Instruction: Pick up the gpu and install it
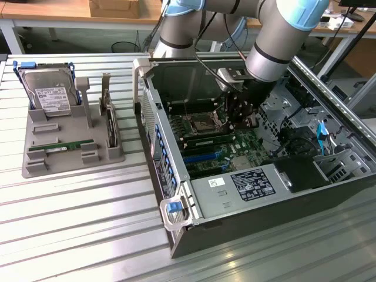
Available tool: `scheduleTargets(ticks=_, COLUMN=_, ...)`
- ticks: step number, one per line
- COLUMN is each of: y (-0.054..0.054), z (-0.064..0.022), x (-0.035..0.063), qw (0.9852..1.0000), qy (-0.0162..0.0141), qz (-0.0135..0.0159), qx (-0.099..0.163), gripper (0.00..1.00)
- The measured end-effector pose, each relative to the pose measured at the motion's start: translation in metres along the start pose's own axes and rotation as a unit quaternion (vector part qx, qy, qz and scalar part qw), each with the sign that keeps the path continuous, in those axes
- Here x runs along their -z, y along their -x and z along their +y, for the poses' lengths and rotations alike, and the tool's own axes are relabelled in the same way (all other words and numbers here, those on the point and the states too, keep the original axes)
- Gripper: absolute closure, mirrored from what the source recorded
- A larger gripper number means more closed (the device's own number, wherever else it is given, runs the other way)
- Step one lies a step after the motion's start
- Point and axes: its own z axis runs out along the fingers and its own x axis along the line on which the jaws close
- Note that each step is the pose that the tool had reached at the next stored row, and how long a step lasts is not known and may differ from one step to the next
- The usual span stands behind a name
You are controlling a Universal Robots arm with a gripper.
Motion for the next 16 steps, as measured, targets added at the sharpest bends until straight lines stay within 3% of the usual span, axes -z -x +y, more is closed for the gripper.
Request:
scheduleTargets(ticks=6, y=-0.003, z=-0.0421, x=0.0044, qw=1.0000, qy=0.0036, qz=-0.0075, qx=0.001, gripper=0.89)
scheduleTargets(ticks=8, y=-0.003, z=-0.0438, x=0.0107, qw=1.0000, qy=0.0036, qz=-0.0081, qx=0.001, gripper=0.89)
scheduleTargets(ticks=9, y=-0.003, z=-0.0435, x=0.0263, qw=1.0000, qy=0.0035, qz=-0.0088, qx=0.001, gripper=0.89)
scheduleTargets(ticks=11, y=-0.002, z=-0.0433, x=0.0404, qw=1.0000, qy=0.0035, qz=-0.0093, qx=0.001, gripper=0.89)
scheduleTargets(ticks=16, y=-0.002, z=-0.0433, x=0.0429, qw=0.9999, qy=0.0035, qz=-0.0097, qx=0.001, gripper=0.89)
